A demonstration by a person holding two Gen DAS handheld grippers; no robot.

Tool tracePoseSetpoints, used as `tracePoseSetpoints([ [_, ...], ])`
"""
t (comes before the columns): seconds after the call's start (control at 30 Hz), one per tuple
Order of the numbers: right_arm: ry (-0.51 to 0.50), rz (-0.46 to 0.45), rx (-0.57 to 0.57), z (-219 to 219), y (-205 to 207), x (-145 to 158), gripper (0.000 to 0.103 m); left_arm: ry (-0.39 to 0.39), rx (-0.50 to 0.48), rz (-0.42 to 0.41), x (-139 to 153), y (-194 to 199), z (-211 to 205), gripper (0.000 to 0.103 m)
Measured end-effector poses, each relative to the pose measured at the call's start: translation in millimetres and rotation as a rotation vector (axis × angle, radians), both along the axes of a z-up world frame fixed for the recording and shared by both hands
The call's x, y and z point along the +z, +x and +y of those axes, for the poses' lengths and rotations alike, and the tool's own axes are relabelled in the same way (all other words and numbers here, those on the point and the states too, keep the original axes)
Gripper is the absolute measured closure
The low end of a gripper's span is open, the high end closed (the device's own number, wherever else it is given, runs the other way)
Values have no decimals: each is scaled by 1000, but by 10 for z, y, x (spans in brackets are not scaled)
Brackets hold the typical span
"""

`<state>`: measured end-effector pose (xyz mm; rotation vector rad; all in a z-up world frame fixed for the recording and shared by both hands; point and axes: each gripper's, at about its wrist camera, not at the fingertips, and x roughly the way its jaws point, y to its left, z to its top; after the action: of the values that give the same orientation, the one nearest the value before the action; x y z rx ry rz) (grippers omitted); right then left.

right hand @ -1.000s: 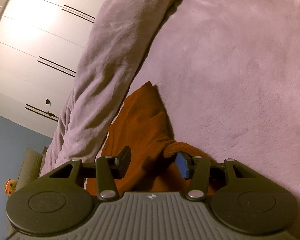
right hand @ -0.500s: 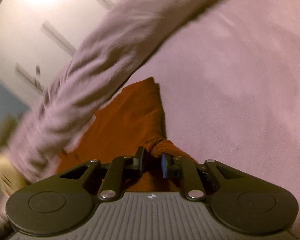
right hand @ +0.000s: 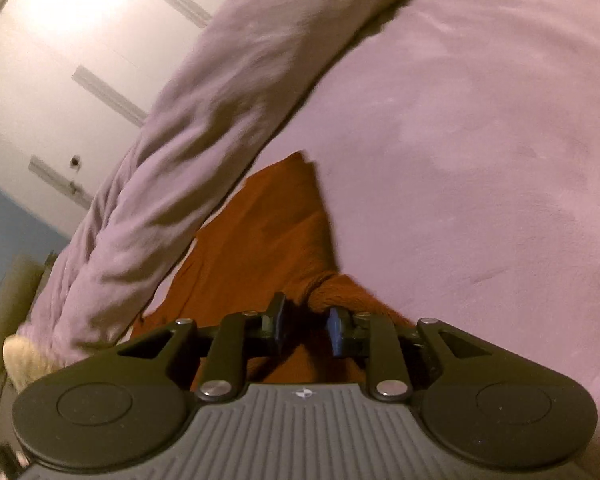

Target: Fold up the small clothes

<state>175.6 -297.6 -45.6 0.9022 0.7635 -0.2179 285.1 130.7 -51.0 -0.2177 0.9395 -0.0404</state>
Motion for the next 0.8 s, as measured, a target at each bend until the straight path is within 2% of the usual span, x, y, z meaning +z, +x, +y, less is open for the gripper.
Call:
tracePoseSetpoints([
  [0.1,7,0,48,91,23,-13,81,4,-1,2,-2,6,-9,94],
  [0.2,-35,8,77,172,130,-34,85,5,-7,-9,24,2,3,94],
  [0.27,-56,15,80,190,184,-28,95,14,-14,-41,74,-14,-2,94],
  [0.37,-103,-15,58,192,173,47,96,13,-22,-129,173,-69,-25,94],
  [0.47,-177,-16,82,255,142,35,96,39,-41,-144,142,-71,-54,93],
  [0.57,-227,15,118,312,120,-77,98,86,-32,-57,-26,-59,-9,81],
  [0.63,-282,20,174,367,119,-52,96,18,-5,-65,-2,-131,138,77],
  [0.7,-299,40,215,389,129,21,92,-12,60,-65,70,-207,321,38],
  [0.8,-341,59,272,444,84,149,77,-62,158,-70,163,-390,684,26],
])
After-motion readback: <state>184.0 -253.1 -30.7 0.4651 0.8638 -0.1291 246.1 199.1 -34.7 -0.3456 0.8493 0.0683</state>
